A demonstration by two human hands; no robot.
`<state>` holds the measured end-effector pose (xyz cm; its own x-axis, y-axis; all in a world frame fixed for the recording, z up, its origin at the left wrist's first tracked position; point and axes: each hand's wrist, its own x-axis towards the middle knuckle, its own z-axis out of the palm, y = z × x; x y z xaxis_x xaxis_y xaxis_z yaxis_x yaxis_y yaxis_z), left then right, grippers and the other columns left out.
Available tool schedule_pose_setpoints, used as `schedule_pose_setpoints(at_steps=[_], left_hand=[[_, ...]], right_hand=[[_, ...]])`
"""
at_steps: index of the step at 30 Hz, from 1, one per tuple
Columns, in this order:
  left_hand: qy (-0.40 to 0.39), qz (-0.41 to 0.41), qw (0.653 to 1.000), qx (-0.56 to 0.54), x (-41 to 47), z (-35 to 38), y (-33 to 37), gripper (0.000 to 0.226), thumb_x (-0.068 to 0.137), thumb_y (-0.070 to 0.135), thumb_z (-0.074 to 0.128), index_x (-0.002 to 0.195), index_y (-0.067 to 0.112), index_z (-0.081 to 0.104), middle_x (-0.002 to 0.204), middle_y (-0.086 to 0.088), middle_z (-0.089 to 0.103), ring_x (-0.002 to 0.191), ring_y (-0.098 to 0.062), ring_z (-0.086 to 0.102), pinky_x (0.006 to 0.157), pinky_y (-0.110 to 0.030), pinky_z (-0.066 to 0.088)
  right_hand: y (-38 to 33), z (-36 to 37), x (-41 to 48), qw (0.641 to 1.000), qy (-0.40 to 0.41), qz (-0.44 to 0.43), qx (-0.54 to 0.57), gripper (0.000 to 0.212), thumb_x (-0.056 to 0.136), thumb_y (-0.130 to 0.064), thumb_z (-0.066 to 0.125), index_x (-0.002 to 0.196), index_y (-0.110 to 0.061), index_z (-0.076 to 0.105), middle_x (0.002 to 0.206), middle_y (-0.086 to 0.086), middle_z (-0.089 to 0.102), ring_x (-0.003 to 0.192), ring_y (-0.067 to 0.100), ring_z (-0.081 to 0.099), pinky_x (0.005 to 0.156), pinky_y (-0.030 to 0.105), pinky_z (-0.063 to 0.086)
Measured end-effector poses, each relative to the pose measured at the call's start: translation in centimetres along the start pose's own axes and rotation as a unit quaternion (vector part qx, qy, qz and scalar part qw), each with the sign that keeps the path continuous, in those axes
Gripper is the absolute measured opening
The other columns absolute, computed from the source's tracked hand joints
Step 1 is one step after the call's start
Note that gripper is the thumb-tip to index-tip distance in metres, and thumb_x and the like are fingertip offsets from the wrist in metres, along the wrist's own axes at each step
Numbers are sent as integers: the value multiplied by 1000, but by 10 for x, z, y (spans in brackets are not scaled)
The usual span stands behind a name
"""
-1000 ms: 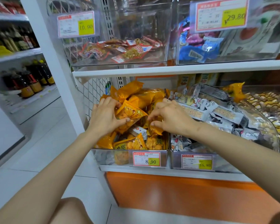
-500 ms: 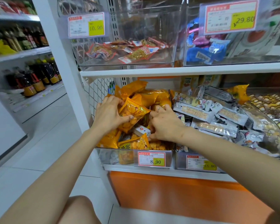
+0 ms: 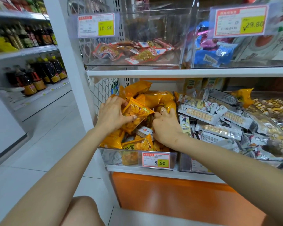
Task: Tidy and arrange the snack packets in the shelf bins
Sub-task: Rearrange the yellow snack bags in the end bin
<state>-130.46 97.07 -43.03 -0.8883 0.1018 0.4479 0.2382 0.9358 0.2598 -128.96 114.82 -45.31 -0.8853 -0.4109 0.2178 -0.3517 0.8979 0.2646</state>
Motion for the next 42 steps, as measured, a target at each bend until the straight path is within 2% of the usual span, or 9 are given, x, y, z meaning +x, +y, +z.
schedule_pose_setpoints(at_steps=[7, 10, 15, 18, 22, 28, 33, 38, 42], left_hand=[[-5, -3, 1000, -2, 0, 1, -2, 60, 73, 49, 71, 118, 14, 54, 121, -5, 51, 117, -22, 41, 92, -36, 32], [-10, -4, 1000, -1, 0, 1, -1, 61, 73, 50, 71, 119, 14, 53, 121, -5, 51, 116, -22, 41, 92, -37, 32], [-3, -6, 1000, 0, 0, 3, 2, 61, 71, 51, 73, 116, 15, 54, 117, -4, 51, 114, -22, 43, 90, -36, 34], [14, -6, 1000, 4, -3, 9, 9, 60, 68, 53, 74, 110, 16, 55, 113, -3, 52, 109, -21, 45, 88, -36, 36], [51, -4, 998, 34, -10, 21, 25, 60, 66, 56, 74, 107, 18, 54, 109, -1, 51, 106, -19, 46, 86, -31, 35], [65, -1, 996, 55, -18, 30, 32, 70, 67, 58, 72, 112, 12, 46, 113, -5, 44, 87, -25, 56, 59, -30, 40], [4, -4, 1000, 18, -20, 31, 29, 79, 66, 50, 77, 124, 12, 40, 125, -8, 38, 98, -31, 56, 76, -39, 50], [-75, 24, 994, -80, -27, 37, 25, 86, 70, 23, 81, 138, 15, 29, 135, -7, 29, 116, -27, 52, 93, -36, 44], [18, 72, 996, 54, -28, 32, 26, 84, 59, 37, 86, 127, 11, 42, 121, -11, 42, 88, -27, 58, 56, -31, 43]], right_hand=[[20, -9, -14, 980, 40, -2, 196, 13, 79, -29, 64, 75, -20, 55, 91, -4, 56, 100, 18, 45, 87, 32, 32], [37, -20, -30, 950, 105, 33, 290, 10, 82, -19, 61, 77, -16, 53, 74, -6, 55, 73, 15, 52, 63, 29, 44], [70, -40, -47, 857, 200, 127, 457, 21, 89, -12, 55, 74, -22, 45, 77, 3, 63, 58, 20, 62, 49, 35, 49], [76, -45, -57, 814, 195, 153, 525, 15, 95, -12, 49, 81, -14, 44, 76, 8, 61, 45, 21, 63, 37, 33, 50], [74, -48, -60, 781, 169, 154, 582, 10, 97, -11, 46, 88, -6, 43, 71, 11, 61, 45, 23, 65, 37, 27, 51], [71, -49, -57, 749, 159, 153, 625, 12, 98, -10, 45, 86, -9, 43, 71, 15, 64, 54, 27, 68, 48, 38, 58], [73, -52, -56, 733, 171, 164, 638, 15, 98, -9, 43, 84, -9, 42, 76, 16, 66, 57, 26, 69, 49, 34, 58], [81, -53, -57, 708, 219, 191, 644, 17, 98, -11, 45, 81, -13, 42, 80, 15, 66, 60, 23, 70, 52, 33, 59], [88, -50, -62, 714, 267, 204, 614, 19, 98, -12, 45, 80, -14, 43, 81, 7, 65, 66, 16, 71, 53, 35, 59]])
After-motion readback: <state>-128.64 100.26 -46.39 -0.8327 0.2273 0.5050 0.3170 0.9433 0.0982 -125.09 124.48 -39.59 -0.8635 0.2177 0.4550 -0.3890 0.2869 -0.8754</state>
